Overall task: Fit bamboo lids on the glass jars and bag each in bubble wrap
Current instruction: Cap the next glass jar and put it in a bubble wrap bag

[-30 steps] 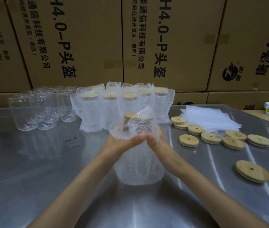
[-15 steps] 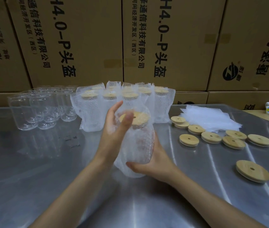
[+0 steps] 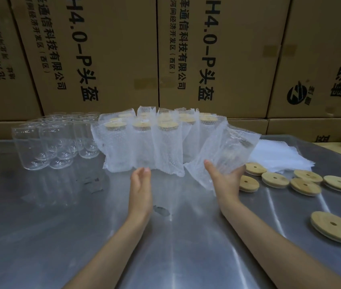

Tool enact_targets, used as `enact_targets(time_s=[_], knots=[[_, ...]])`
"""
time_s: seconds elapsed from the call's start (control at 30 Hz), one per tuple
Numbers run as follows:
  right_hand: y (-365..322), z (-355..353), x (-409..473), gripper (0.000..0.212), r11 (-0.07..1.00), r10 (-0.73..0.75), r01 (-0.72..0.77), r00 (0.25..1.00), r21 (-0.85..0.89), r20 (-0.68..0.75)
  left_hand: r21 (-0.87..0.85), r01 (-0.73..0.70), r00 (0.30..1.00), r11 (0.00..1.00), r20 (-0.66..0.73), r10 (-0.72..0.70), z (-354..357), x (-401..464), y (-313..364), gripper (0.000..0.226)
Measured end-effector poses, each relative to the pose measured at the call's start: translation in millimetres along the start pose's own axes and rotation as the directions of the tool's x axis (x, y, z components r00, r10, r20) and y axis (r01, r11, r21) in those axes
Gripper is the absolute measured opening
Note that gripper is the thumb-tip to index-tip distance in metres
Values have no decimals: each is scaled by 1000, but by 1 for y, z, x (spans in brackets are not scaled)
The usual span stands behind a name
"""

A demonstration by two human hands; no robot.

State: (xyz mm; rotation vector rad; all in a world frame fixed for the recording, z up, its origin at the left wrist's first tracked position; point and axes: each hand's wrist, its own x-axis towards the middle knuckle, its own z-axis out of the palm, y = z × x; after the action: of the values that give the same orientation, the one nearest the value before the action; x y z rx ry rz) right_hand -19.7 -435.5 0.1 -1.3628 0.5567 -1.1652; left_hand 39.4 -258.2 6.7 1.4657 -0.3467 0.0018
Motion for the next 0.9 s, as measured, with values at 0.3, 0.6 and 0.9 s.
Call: enact_targets(time_s=[0.3, 0.6, 0.9], knots=[[22, 40, 39, 104, 935, -105, 57, 987, -349, -119, 175, 12, 998, 984, 57, -22, 18, 38, -18, 50], [37, 63, 59, 107, 924, -126, 155, 987, -350, 104, 153, -20, 991, 988, 135, -1, 35, 69, -24, 64], [46, 69, 73, 108, 938, -71, 156, 960, -311, 270, 204, -84, 976, 975, 216, 39, 36, 75, -32, 69]])
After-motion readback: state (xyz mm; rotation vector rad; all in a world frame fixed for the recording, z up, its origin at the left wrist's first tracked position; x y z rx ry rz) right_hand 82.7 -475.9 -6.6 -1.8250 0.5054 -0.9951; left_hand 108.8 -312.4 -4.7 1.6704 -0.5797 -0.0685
